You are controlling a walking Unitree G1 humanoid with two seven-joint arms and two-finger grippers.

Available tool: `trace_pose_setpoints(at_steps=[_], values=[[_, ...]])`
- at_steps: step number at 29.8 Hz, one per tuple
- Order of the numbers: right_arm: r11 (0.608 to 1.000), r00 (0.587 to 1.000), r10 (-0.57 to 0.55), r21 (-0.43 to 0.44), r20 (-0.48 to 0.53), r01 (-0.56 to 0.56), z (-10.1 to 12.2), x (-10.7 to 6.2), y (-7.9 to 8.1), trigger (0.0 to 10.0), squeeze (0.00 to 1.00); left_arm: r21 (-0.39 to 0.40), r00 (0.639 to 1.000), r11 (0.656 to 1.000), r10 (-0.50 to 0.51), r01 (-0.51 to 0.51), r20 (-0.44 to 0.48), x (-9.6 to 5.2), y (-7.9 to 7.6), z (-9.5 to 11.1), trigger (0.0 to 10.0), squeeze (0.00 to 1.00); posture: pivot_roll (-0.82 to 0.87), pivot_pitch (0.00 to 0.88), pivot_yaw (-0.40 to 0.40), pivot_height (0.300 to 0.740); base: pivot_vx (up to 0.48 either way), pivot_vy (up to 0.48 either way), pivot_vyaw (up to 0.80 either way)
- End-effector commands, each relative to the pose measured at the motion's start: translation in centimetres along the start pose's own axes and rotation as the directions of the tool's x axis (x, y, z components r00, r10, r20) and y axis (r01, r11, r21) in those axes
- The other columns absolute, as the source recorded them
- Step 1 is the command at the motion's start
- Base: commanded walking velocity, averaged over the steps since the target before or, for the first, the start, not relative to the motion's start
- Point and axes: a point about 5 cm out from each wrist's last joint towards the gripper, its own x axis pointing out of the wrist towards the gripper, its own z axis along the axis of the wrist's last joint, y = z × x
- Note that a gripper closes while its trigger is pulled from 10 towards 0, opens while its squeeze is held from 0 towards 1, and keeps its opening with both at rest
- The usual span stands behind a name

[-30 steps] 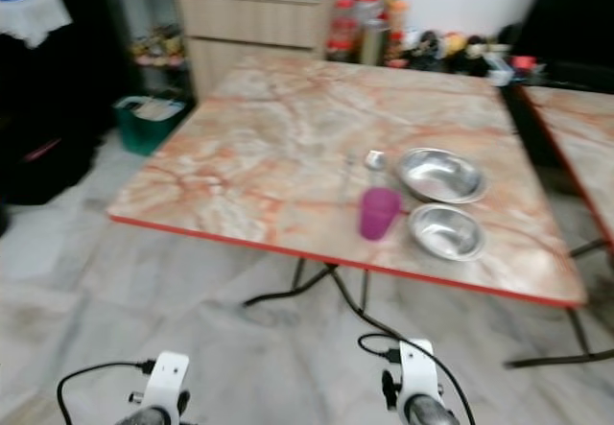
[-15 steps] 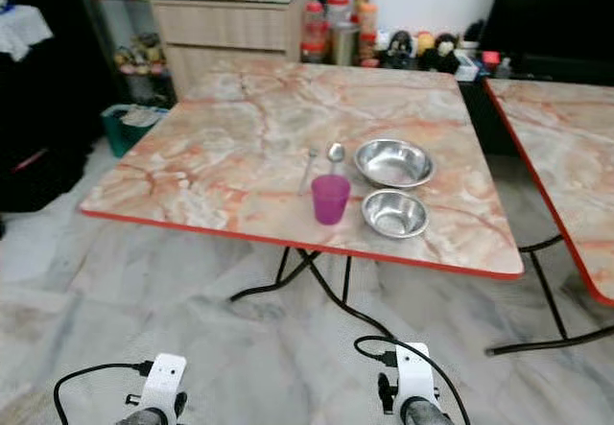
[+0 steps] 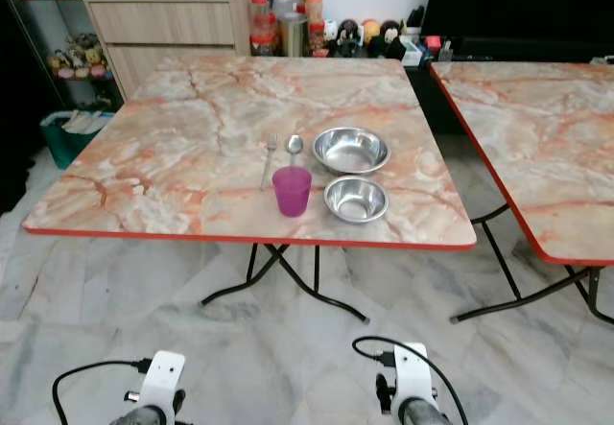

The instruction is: Setting the table

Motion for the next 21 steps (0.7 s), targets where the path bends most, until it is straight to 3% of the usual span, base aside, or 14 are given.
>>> trace_pose_setpoints(at_steps=[1, 13, 15, 17, 21], values=[[1.0, 1.0, 0.003, -0.002, 0.013, -0.003, 0.5, 0.1, 0.1, 10.0, 0.0, 0.01, 1.0, 1.0, -0.002, 0.003, -0.014, -0.1, 0.0, -0.4, 10.0, 0.0, 0.1, 0.0, -0.016, 0.74, 0.0, 0.0, 0.0], [1.0, 1.0, 0.005, -0.009, 0.011, -0.005, 0.4, 0.1, 0.1, 10.0, 0.0, 0.012, 1.0, 1.0, -0.001, 0.001, -0.022, -0.1, 0.0, -0.6, 10.0, 0.0, 0.1, 0.0, -0.016, 0.74, 0.0, 0.0, 0.0], [1.0, 0.999, 0.011, -0.024, 0.039, -0.01, 0.5, 0.0, 0.0, 10.0, 0.0, 0.005, 1.0, 1.0, 0.002, -0.002, -0.026, -0.2, 0.0, -0.8, 10.0, 0.0, 0.09, 0.0, -0.022, 0.74, 0.0, 0.0, 0.0], [0.997, 0.989, 0.026, -0.076, 0.143, -0.015, 1.1, -0.2, -0.2, 10.0, 0.0, -0.005, 0.999, 1.0, 0.007, -0.007, -0.031, -0.2, 0.1, -1.0, 10.0, 0.0, 0.09, 0.0, -0.022, 0.74, 0.0, 0.0, 0.0], [0.997, 0.974, 0.03, -0.076, 0.222, -0.013, 1.7, -0.5, -0.4, 10.0, 0.0, -0.001, 1.0, 1.0, 0.006, -0.006, -0.03, -0.2, 0.1, -1.0, 10.0, 0.0, 0.08, 0.0, -0.018, 0.74, 0.0, 0.0, 0.0]])
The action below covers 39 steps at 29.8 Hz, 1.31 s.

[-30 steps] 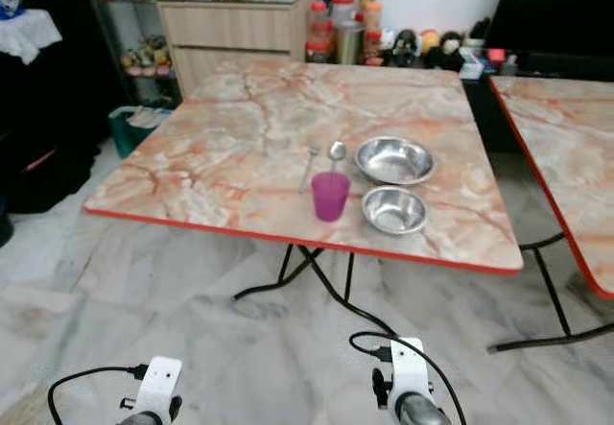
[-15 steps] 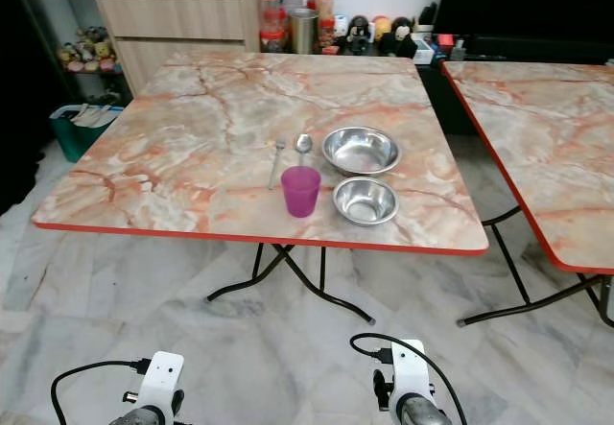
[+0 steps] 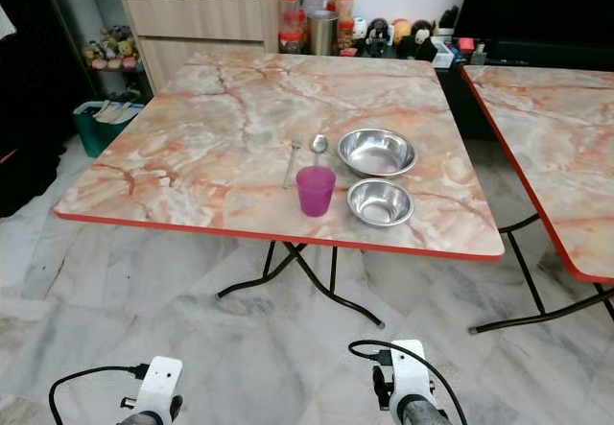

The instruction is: Setting the table

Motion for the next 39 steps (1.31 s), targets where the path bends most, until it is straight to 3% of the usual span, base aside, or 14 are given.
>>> trace_pose_setpoints(at_steps=[1, 13, 17, 21, 25, 29, 32, 39], values=[[1.0, 0.998, -0.007, 0.003, 0.057, 0.006, 0.6, -0.1, -0.5, 10.0, 0.0, 0.005, 1.0, 1.0, 0.001, -0.001, -0.008, 0.0, 0.0, -0.2, 10.0, 0.0, 0.08, 0.0, -0.018, 0.74, 0.0, 0.0, 0.0], [0.997, 0.972, -0.016, -0.075, 0.234, 0.035, 1.3, -1.2, -1.6, 10.0, 0.0, 0.016, 1.0, 1.0, -0.01, 0.01, -0.002, 0.0, -0.1, 0.1, 10.0, 0.0, 0.06, 0.0, -0.009, 0.74, 0.0, 0.0, 0.0], [0.993, 0.931, 0.031, -0.118, 0.365, 0.013, 3.3, -1.5, -0.8, 10.0, 0.0, 0.016, 1.0, 1.0, -0.014, 0.014, -0.002, 0.0, -0.3, 0.1, 10.0, 0.0, 0.05, 0.0, -0.007, 0.74, 0.0, 0.0, 0.0], [0.991, 0.911, 0.045, -0.131, 0.409, 0.01, 4.3, -1.5, -0.4, 10.0, 0.0, 0.015, 1.0, 1.0, -0.015, 0.015, -0.001, 0.0, -0.3, 0.1, 10.0, 0.0, 0.05, 0.0, -0.008, 0.74, 0.0, 0.0, 0.0], [0.989, 0.86, 0.073, -0.145, 0.505, 0.001, 7.0, -1.5, 0.4, 10.0, 0.0, 0.011, 1.0, 1.0, -0.013, 0.013, 0.001, 0.0, -0.4, 0.1, 10.0, 0.0, 0.05, 0.0, -0.011, 0.74, 0.0, 0.0, 0.0], [0.986, 0.833, 0.086, -0.164, 0.546, 0.005, 8.4, -1.6, 0.7, 10.0, 0.0, 0.009, 1.0, 1.0, -0.011, 0.011, 0.002, 0.0, -0.4, 0.1, 10.0, 0.0, 0.05, 0.0, -0.013, 0.74, 0.0, 0.0, 0.0], [0.984, 0.786, 0.118, -0.18, 0.606, -0.008, 10.8, -1.7, 1.5, 10.0, 0.0, 0.004, 1.0, 1.0, -0.01, 0.009, 0.007, 0.0, -0.4, 0.2, 10.0, 0.0, 0.05, 0.0, -0.014, 0.74, 0.0, 0.0, 0.0], [0.983, 0.754, 0.133, -0.183, 0.644, -0.017, 12.9, -1.7, 2.4, 10.0, 0.0, -0.023, 0.999, 1.0, -0.003, 0.003, 0.032, 0.1, -0.4, 0.5, 10.0, 0.0, 0.05, 0.0, -0.021, 0.74, 0.0, 0.0, 0.0]])
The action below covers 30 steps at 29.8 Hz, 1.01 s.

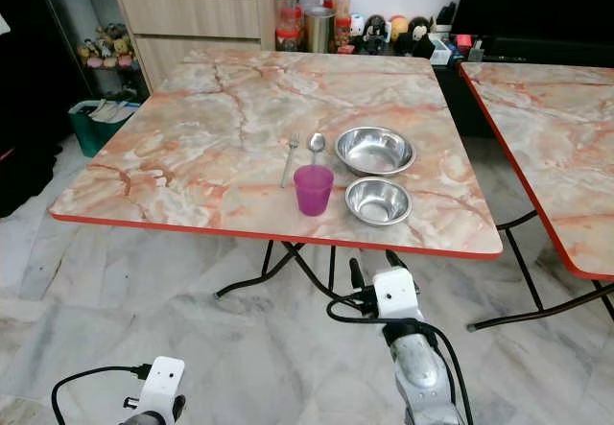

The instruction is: Setting the table

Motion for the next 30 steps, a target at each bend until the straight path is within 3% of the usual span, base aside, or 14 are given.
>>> trace_pose_setpoints(at_steps=[1, 8, 16, 24, 27, 30], values=[[1.0, 0.999, 0.0, -0.001, 0.033, 0.0, 1.1, 0.7, 0.1, 10.0, 0.0, -0.015, 1.0, 1.0, 0.008, -0.008, 0.013, 0.0, 0.1, 0.2, 10.0, 0.0, 0.05, 0.0, -0.021, 0.74, 0.0, 0.0, 0.0], [1.0, 0.997, -0.016, 0.005, 0.07, 0.016, 2.5, 1.9, -0.2, 10.0, 0.0, -0.011, 1.0, 1.0, 0.011, -0.01, 0.012, 0.0, 0.1, 0.2, 10.0, 0.0, 0.05, 0.0, -0.023, 0.74, 0.0, 0.0, 0.0], [0.987, 0.99, -0.124, 0.116, 0.071, 0.116, 4.3, 4.5, -1.3, 10.0, 0.0, -0.013, 1.0, 1.0, 0.009, -0.009, 0.029, 0.2, -0.1, 0.9, 10.0, 0.0, 0.04, 0.0, -0.013, 0.74, 0.0, 0.0, 0.0], [0.985, 0.987, -0.136, 0.121, 0.086, 0.125, 5.8, 6.0, -1.9, 10.0, 0.0, -0.016, 0.999, 1.0, 0.008, -0.008, 0.031, 0.2, -0.1, 1.1, 10.0, 0.0, 0.04, 0.0, -0.009, 0.74, 0.0, 0.0, 0.0], [0.971, 0.983, -0.171, 0.18, 0.067, 0.157, 6.4, 6.9, -2.7, 10.0, 0.0, -0.017, 1.0, 1.0, 0.011, -0.011, 0.028, 0.2, 0.0, 1.0, 10.0, 0.0, 0.05, 0.0, -0.01, 0.74, 0.0, 0.0, -0.65], [0.969, 0.98, -0.185, 0.179, 0.074, 0.17, 6.5, 7.0, -2.9, 10.0, 0.0, -0.015, 1.0, 1.0, 0.013, -0.013, 0.028, 0.2, 0.1, 1.0, 10.0, 0.0, 0.05, 0.0, -0.006, 0.74, 0.0, 0.0, -0.7]])
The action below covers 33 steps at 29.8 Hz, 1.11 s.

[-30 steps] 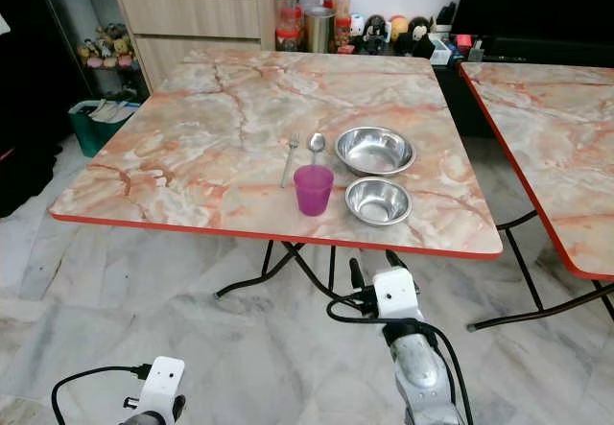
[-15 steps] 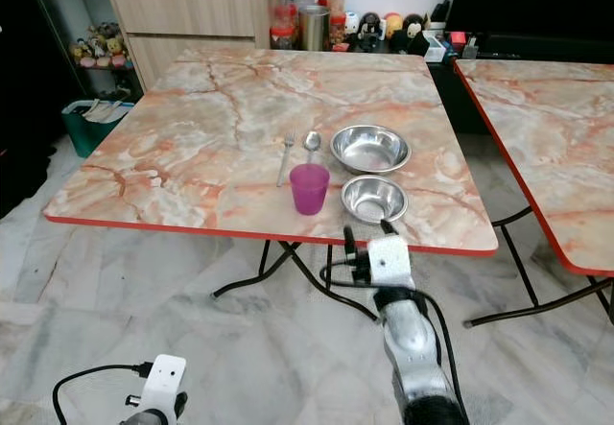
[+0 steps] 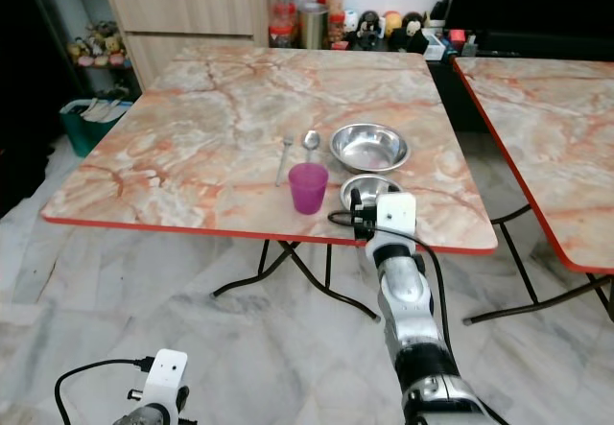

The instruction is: Setting the table

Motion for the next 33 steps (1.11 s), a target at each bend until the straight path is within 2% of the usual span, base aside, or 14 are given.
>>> trace_pose_setpoints(at_steps=[1, 5, 10, 14, 33], values=[[1.0, 0.999, -0.026, 0.015, -0.023, 0.026, -0.4, 0.0, -0.4, 10.0, 0.0, -0.005, 1.0, 1.0, 0.012, -0.012, 0.001, 0.0, 0.2, 0.1, 10.0, 0.0, 0.05, 0.0, -0.006, 0.74, 0.0, 0.0, -0.64], [1.0, 0.999, 0.012, -0.01, -0.037, -0.013, -0.9, -0.2, 0.5, 10.0, 0.0, 0.006, 1.0, 1.0, 0.01, -0.01, -0.001, 0.0, 0.1, 0.1, 10.0, 0.0, 0.06, 0.0, -0.009, 0.74, 0.0, 0.0, -0.16], [0.998, 0.997, 0.059, 0.015, -0.041, -0.058, -1.3, -0.4, 2.0, 10.0, 0.0, 0.015, 1.0, 1.0, 0.011, -0.011, 0.0, 0.1, 0.1, 0.2, 10.0, 0.0, 0.06, 0.0, -0.011, 0.74, 0.0, 0.0, 0.0], [0.996, 0.995, 0.085, 0.003, -0.055, -0.085, -1.5, -0.5, 2.8, 10.0, 0.0, 0.024, 1.0, 1.0, 0.01, -0.01, 0.001, 0.1, 0.2, 0.2, 10.0, 0.0, 0.06, 0.0, -0.011, 0.74, 0.0, -0.206, 0.0], [0.992, 0.991, 0.122, -0.009, -0.058, -0.123, -1.6, -0.5, 3.6, 10.0, 0.0, 0.02, 1.0, 1.0, 0.014, -0.014, -0.007, 0.0, 0.0, -0.2, 10.0, 0.0, 0.07, 0.0, -0.023, 0.74, 0.0, -0.331, 0.0]])
